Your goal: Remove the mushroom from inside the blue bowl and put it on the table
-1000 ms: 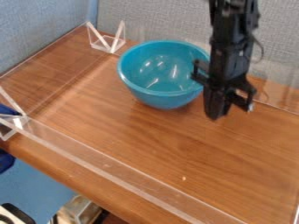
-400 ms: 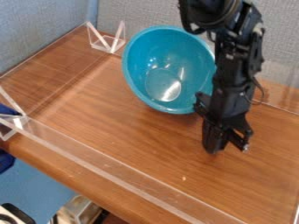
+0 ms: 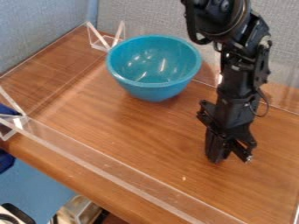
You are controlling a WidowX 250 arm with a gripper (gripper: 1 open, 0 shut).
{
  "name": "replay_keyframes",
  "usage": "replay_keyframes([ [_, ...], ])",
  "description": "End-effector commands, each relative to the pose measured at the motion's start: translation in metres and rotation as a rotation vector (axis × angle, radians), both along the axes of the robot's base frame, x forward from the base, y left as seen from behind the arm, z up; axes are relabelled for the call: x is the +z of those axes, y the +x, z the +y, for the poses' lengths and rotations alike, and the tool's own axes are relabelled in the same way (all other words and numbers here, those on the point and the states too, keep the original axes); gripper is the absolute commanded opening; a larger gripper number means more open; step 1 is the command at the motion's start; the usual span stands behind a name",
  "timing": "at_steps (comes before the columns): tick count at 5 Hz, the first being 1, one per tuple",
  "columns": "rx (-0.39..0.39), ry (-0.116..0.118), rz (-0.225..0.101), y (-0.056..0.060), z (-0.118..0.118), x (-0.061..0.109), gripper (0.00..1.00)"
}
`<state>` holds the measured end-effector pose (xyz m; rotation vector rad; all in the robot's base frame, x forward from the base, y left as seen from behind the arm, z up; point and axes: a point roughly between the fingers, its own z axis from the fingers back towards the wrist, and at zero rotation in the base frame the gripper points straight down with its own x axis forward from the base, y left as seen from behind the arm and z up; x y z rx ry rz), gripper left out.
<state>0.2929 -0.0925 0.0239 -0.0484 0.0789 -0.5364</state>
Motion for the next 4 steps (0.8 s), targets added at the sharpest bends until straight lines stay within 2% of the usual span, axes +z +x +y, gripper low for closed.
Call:
replay_keyframes([
  [1, 0.007, -0.001, -0.023, -0.0004, -0.0041, 0.0080, 0.00],
  [4, 0.031, 0.011, -0.008, -0.0049, -0.0036, 0.0096, 0.00],
])
